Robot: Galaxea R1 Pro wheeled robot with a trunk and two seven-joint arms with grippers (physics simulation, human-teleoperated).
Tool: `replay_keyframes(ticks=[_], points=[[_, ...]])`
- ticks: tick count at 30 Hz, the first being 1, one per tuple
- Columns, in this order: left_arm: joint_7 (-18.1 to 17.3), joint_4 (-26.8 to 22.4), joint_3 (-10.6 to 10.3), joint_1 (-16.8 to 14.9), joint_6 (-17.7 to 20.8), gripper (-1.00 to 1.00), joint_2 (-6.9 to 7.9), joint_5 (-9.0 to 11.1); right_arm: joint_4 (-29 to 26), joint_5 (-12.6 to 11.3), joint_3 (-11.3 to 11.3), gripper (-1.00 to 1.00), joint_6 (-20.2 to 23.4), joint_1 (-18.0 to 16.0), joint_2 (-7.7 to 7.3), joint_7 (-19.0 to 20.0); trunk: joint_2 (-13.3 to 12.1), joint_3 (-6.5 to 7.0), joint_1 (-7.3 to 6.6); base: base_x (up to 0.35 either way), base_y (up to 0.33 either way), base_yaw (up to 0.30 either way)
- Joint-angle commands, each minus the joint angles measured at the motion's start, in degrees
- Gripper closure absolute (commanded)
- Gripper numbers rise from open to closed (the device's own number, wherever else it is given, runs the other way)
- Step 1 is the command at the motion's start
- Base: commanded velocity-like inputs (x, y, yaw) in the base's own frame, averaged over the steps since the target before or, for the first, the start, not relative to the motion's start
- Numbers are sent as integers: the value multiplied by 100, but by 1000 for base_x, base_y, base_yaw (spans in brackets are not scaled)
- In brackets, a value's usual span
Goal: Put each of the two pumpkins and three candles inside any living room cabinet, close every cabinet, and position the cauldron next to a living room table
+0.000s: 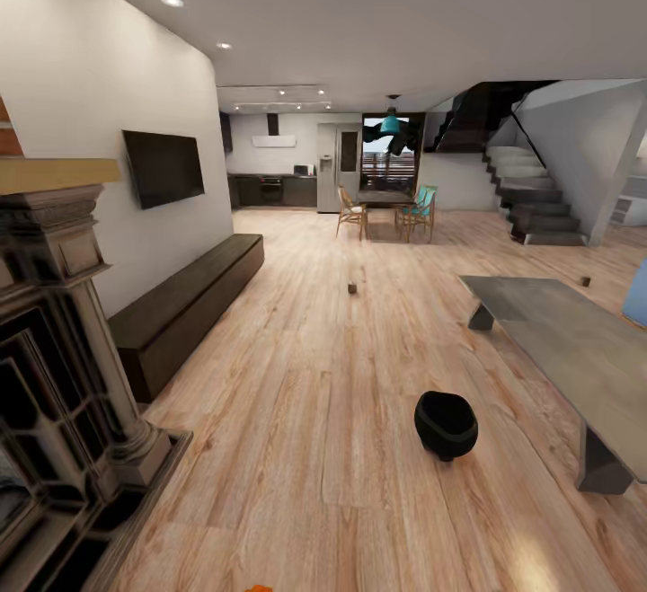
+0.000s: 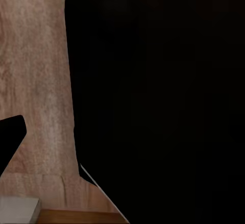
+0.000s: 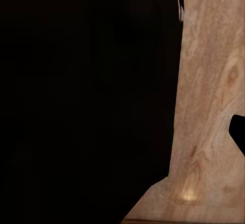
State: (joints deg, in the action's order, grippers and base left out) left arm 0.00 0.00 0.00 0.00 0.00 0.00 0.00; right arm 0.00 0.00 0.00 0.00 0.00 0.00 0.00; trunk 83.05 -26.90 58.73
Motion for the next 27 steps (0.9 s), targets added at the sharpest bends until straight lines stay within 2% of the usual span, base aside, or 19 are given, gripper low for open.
replay_keyframes(ticks=[1, 15, 21, 27], points=[[-33, -33, -19, -17, -33, -100, -33, -9, -9, -33, -17, -100, -33, -34, 0, -11, 3, -3, 0, 0, 0, 0], [-27, -384, 15, -19, -472, -100, 13, 17, -364, 78, 24, -100, -483, -88, 70, -43, 3, -3, 0, -10, 0, 0], [-21, -386, 18, -18, -481, -100, 9, 18, -377, 66, 26, -100, -658, -88, 63, -19, 3, -3, 0, -207, -102, 0], [-18, -387, 24, -18, -486, -100, -6, 18, -370, 32, 15, -100, -620, -88, 62, -25, 3, -3, 0, -245, -155, -3]])
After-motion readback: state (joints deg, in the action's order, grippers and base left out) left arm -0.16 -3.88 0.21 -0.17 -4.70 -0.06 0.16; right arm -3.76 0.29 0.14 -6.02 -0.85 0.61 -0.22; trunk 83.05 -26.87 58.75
